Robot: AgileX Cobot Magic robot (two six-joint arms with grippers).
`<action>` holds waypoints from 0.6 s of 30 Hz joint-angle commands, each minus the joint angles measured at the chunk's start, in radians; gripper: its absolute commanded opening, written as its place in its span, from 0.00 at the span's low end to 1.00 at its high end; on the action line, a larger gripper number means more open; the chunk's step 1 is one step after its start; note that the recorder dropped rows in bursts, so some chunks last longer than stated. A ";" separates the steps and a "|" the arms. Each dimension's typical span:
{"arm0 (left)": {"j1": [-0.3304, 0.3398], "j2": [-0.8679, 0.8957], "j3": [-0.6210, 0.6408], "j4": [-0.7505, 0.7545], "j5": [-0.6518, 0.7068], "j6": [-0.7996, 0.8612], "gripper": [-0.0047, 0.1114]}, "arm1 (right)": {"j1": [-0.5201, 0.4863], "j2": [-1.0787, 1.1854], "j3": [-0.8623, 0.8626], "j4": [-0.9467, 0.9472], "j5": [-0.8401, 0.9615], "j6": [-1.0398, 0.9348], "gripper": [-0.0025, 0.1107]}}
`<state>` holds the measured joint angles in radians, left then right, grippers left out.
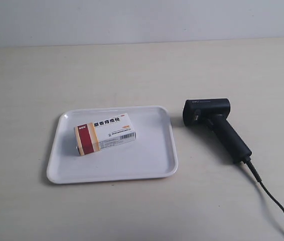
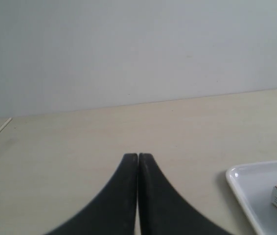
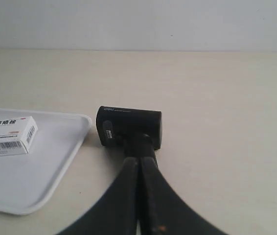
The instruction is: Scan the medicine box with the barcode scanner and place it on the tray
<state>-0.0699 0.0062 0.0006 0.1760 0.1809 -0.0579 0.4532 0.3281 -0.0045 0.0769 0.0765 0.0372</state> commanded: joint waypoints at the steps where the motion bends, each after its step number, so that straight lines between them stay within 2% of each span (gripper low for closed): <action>1: 0.002 -0.006 -0.001 -0.007 -0.004 0.002 0.06 | -0.038 -0.079 0.005 0.003 -0.028 0.000 0.02; 6: 0.002 -0.006 -0.001 -0.007 -0.004 0.002 0.06 | -0.220 -0.225 0.005 0.003 -0.019 0.000 0.02; 9: 0.002 -0.006 -0.001 -0.007 -0.004 0.002 0.06 | -0.292 -0.312 0.005 0.003 0.004 0.000 0.02; 18: 0.002 -0.006 -0.001 -0.006 -0.001 0.002 0.06 | -0.321 -0.328 0.005 -0.002 0.095 0.000 0.02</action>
<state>-0.0699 0.0062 0.0006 0.1760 0.1828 -0.0579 0.1401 0.0057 -0.0045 0.0790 0.1562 0.0372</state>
